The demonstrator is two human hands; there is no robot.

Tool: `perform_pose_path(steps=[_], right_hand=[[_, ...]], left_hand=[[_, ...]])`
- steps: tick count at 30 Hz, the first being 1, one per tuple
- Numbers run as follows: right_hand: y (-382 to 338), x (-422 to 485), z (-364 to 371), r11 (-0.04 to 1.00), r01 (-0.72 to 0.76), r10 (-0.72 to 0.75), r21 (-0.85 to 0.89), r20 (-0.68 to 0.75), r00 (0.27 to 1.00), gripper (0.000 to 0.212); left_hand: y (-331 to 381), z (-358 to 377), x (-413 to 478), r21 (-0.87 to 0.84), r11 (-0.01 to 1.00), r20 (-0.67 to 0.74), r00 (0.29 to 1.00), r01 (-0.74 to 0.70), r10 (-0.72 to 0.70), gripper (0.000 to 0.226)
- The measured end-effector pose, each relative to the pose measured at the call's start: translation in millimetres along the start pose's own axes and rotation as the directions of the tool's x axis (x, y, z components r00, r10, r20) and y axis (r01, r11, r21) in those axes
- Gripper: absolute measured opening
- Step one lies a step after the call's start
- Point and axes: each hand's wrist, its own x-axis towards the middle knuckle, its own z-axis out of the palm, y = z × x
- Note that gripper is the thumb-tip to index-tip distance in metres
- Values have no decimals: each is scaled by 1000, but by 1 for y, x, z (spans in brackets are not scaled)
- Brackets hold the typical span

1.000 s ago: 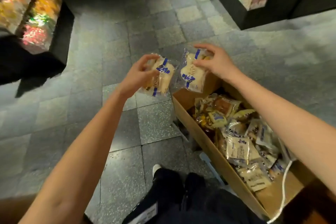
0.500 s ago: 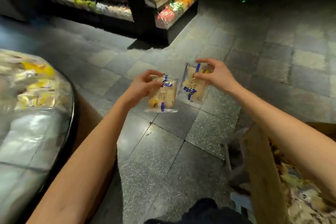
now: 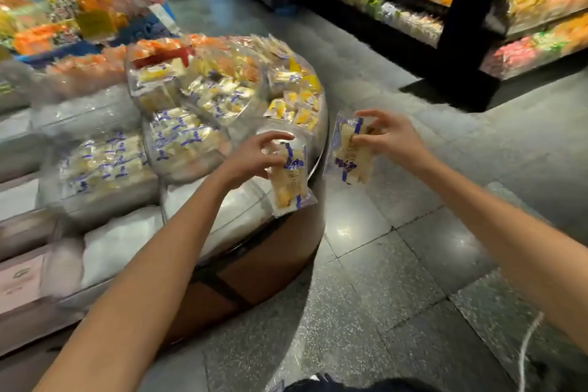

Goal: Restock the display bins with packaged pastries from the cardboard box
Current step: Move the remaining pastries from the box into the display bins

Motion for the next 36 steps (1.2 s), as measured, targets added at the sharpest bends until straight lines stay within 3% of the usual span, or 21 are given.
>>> perform_pose_path(steps=[6,13,17,23,27,32,36], right_hand=[[-51,48,143,995,88,-94,36,231,968,45],[-91,84,288,986,168,-162,23,417,894,35],[-103,99,361,973,228,-183,-25,518,836,32],[-113,150,456,951,309,-233,-10,634,737,54],[-119,189,500,965,260,-185,-19,652,735,55],[-125,239,549,978,209,-153,-15,630,762,53],[-130,261,574,981,193,-143,-12,628,765,51]], left_hand=[[-61,-119,-80,-111,988,-314,940,103,-133,36],[-137,-198,-156,-235,960,-635,723,154,-272,30],[-180,-237,-180,-375,914,-717,578,153,-390,31],[-233,-313,-176,-511,855,-763,412,86,-497,34],[-259,-364,-151,-576,813,-716,428,86,-552,40],[-282,-412,-116,-637,771,-712,391,-7,-584,49],[-305,-442,-101,-674,738,-677,428,-35,-598,55]])
